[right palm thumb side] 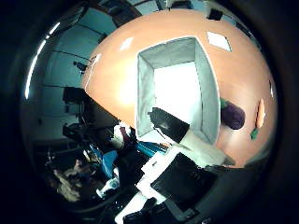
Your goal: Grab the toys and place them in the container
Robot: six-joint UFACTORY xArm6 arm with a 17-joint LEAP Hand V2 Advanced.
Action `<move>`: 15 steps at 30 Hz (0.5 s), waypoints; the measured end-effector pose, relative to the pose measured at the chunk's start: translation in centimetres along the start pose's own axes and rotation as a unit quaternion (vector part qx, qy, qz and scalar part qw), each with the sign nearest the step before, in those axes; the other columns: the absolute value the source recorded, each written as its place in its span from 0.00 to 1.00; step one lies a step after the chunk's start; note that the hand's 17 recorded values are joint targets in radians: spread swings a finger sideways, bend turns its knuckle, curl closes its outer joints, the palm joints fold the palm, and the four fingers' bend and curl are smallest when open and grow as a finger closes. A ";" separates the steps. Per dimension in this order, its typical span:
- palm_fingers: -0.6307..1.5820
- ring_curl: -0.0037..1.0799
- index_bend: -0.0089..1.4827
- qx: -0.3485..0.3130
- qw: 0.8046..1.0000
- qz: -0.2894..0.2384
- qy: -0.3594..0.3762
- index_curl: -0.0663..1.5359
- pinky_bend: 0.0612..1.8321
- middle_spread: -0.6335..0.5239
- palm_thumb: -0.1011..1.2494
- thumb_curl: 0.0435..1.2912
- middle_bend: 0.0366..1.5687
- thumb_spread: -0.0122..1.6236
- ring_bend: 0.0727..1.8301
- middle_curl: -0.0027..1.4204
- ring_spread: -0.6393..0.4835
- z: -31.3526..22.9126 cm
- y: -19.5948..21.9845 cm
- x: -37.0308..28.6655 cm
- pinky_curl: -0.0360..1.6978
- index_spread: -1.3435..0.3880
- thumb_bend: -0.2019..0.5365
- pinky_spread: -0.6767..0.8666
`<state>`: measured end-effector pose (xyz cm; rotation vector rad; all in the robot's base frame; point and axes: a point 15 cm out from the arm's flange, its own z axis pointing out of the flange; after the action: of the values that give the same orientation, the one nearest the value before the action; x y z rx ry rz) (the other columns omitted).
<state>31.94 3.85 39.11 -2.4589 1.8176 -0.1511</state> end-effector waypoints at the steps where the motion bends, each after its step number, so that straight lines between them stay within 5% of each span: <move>1: 0.48 0.17 0.13 0.000 1.000 0.001 0.001 0.25 0.28 0.42 0.46 0.18 0.16 0.68 0.26 0.27 0.54 0.0 0.0 0.2 0.07 0.53 0.24 0.71; 15: 0.44 0.16 0.12 -0.026 0.995 0.091 0.029 0.24 0.30 0.45 0.45 0.18 0.15 0.67 0.23 0.26 0.59 1.0 4.9 15.1 0.08 0.55 0.24 0.70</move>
<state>31.84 -12.04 38.04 -2.3290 2.0840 -0.1665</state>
